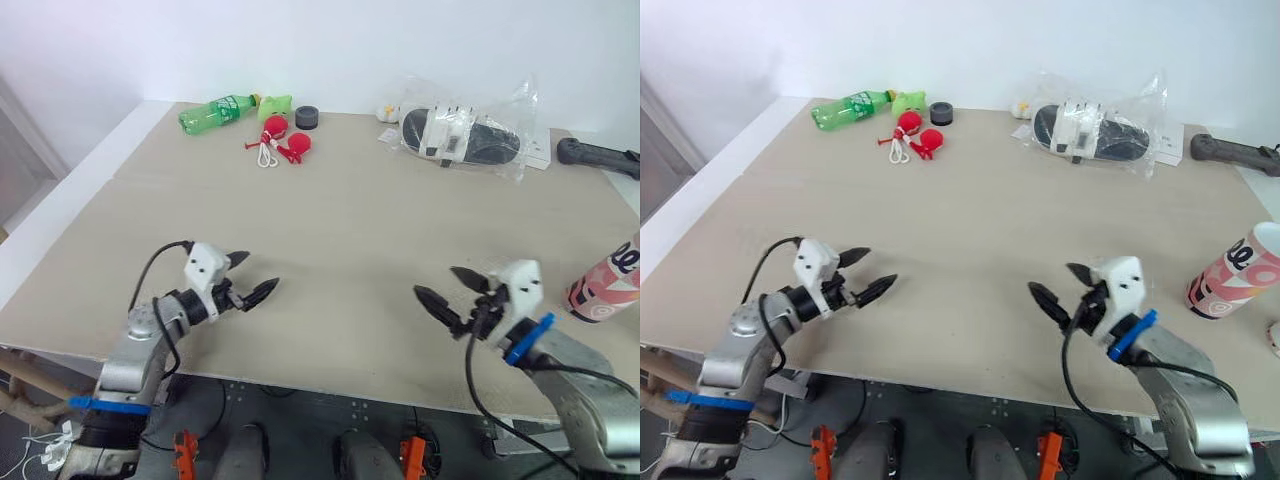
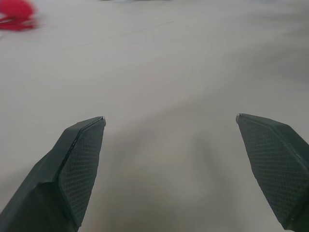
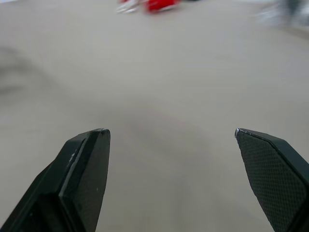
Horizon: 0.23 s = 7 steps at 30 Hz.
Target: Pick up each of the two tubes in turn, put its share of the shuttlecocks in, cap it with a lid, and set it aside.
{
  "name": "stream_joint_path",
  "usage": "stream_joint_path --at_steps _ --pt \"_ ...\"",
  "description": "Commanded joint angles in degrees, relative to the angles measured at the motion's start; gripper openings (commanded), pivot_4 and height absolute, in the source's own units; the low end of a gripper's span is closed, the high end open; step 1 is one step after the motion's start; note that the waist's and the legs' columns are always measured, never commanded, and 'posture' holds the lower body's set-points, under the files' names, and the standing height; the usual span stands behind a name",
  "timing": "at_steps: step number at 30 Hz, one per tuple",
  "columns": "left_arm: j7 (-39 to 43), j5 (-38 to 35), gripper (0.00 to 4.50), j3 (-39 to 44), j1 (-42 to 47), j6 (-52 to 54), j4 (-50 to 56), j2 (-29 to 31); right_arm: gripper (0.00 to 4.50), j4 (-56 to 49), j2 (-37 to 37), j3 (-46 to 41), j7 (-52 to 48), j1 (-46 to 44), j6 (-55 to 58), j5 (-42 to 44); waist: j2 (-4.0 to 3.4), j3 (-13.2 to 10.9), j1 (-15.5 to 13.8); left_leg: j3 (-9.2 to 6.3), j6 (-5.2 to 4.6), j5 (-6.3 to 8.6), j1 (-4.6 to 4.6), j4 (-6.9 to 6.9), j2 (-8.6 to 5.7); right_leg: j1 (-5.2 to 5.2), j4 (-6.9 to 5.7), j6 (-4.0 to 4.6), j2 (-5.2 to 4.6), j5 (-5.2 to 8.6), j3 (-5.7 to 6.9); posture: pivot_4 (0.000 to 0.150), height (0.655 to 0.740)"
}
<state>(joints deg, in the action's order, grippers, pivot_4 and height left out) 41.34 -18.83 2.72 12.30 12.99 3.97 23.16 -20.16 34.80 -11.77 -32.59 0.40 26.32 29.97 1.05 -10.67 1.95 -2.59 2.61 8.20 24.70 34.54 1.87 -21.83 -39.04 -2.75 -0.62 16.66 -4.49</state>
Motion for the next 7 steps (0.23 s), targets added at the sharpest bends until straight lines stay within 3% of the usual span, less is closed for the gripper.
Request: stream_joint_path --at_steps 1,7 --pt "-1.2 -1.1 4.50 1.7 -0.4 -0.1 3.7 0.4 4.42 1.4 0.2 0.2 -1.5 -1.9 -0.6 -0.6 0.00 0.0 -0.2 0.01 0.00 0.00 0.02 0.00 0.00 0.00 0.00 -0.07 -0.02 0.00 0.01 0.150 0.7400" --pt "-0.6 -1.8 4.50 1.0 -0.5 1.3 4.3 0.8 4.42 2.8 -1.8 -0.5 -0.1 -2.6 -1.8 -1.6 0.03 0.0 -0.5 0.02 0.08 0.07 0.38 -0.02 -0.15 -0.23 0.05 -0.15 -0.20 -0.02 0.08 0.150 0.7400"
